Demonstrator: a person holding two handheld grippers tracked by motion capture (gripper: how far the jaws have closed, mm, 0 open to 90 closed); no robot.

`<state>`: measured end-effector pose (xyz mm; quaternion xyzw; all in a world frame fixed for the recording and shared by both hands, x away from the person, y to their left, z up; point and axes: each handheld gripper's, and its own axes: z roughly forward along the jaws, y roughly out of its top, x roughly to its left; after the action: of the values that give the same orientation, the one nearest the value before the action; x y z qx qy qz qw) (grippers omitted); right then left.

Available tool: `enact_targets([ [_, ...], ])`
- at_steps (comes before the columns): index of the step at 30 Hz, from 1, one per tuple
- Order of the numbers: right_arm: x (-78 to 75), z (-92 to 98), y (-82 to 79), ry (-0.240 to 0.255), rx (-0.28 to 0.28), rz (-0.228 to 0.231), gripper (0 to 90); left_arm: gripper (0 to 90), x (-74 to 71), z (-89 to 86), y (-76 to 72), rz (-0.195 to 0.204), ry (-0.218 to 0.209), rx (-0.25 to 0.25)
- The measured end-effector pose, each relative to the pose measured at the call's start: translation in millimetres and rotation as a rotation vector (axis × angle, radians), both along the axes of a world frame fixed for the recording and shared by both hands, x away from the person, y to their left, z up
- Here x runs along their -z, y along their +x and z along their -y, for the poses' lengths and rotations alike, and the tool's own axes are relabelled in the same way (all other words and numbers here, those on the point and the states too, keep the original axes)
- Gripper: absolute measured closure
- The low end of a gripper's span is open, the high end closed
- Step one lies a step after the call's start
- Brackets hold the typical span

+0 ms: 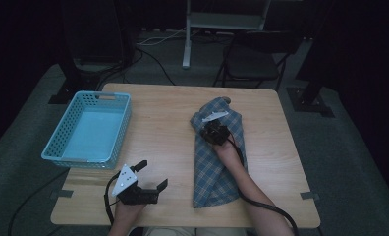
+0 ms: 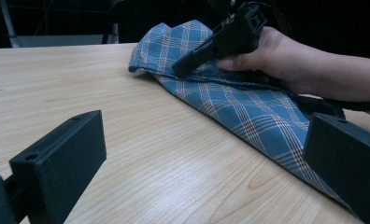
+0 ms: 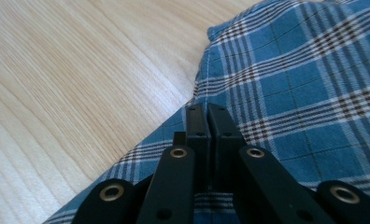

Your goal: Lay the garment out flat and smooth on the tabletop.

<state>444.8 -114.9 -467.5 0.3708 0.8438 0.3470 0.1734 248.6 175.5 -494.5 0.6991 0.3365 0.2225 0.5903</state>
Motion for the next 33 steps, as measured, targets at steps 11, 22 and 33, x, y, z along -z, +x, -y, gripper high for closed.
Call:
enact_targets([
  [11, -27.0, 18.0, -5.8, 0.094, 0.027, 0.042, 88.6, 0.3, 0.0, -0.1, 0.0, -0.001, 0.000, 0.000],
  [22, -64.0, 63.0, -21.5, 0.123, 0.104, 0.138, 88.7, 0.3, 0.0, 0.0, 0.2, -0.003, -0.002, -0.004],
  [33, -75.9, 145.2, -40.2, 0.140, 0.281, 0.203, 88.6, 0.3, 0.0, 0.1, 0.0, -0.001, 0.000, -0.003],
])
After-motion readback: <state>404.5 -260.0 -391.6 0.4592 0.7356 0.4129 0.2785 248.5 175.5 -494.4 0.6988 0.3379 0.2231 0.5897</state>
